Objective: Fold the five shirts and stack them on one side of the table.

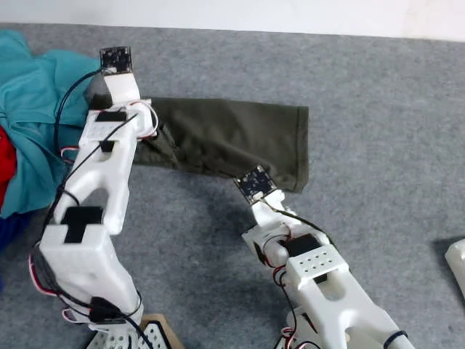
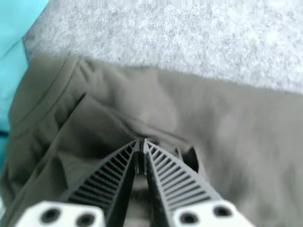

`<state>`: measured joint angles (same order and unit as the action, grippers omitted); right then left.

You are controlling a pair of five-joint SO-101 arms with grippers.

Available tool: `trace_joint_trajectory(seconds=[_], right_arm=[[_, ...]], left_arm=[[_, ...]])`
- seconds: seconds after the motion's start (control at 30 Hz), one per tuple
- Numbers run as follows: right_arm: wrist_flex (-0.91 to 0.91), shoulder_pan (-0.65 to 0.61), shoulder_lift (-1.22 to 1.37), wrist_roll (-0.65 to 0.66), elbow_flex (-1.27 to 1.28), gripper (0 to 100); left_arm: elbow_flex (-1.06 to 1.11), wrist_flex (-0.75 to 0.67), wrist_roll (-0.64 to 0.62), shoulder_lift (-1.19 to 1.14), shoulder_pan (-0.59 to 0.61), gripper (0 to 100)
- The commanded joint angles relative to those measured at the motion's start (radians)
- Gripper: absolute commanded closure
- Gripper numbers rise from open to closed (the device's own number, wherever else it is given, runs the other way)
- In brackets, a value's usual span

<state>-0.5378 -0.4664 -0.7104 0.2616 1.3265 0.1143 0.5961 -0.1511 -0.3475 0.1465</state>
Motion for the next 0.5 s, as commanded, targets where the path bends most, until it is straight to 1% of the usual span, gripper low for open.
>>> trace_joint_trajectory(seconds=[0.0,0.07,0.27,0.37,0.47], right_arm=[[-0.008,-0.007,-0.025,0.012,-0.002,95.9],[-0.008,-0.007,-0.025,0.012,-0.002,95.9],[-0.008,-0.007,-0.025,0.012,-0.002,95.9],[-0.008,-0.007,-0.025,0.012,-0.002,95.9],[-0.008,-0.007,-0.025,0.012,-0.002,95.9]], left_arm=[[-0.153,-0.014,0.003,-0.051,-0.016,99],[-0.203,0.040,0.003,-0.054,-0.016,99],[-0.334,0.264,0.003,0.019,-0.018,99],[-0.331,0.399,0.003,0.082,-0.019,99],[-0.246,0.575,0.011,0.166,-0.048,99]])
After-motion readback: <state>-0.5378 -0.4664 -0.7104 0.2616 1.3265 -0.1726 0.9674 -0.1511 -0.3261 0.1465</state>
